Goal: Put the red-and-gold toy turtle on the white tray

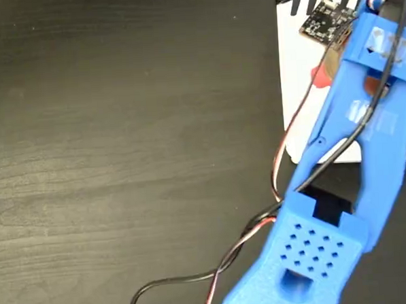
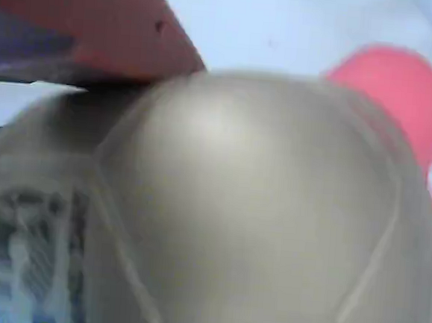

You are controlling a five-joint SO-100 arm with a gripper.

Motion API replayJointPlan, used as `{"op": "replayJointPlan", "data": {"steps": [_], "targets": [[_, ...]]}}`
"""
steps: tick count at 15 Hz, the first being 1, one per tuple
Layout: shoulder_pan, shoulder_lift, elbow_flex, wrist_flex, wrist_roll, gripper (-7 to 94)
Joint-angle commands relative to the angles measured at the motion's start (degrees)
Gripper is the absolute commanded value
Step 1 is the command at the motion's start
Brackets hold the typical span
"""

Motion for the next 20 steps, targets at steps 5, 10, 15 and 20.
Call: {"op": "replayJointPlan", "data": {"steps": [5,10,15,20], "targets": [[0.5,3.6,-1.3,0.4,0.9,62],[0.4,5.1,0.4,0.4,0.9,56],[0.4,17.1,3.0,0.4,1.8,0],[-9.8,41.4,13.5,-10.5,2.8,0]]}}
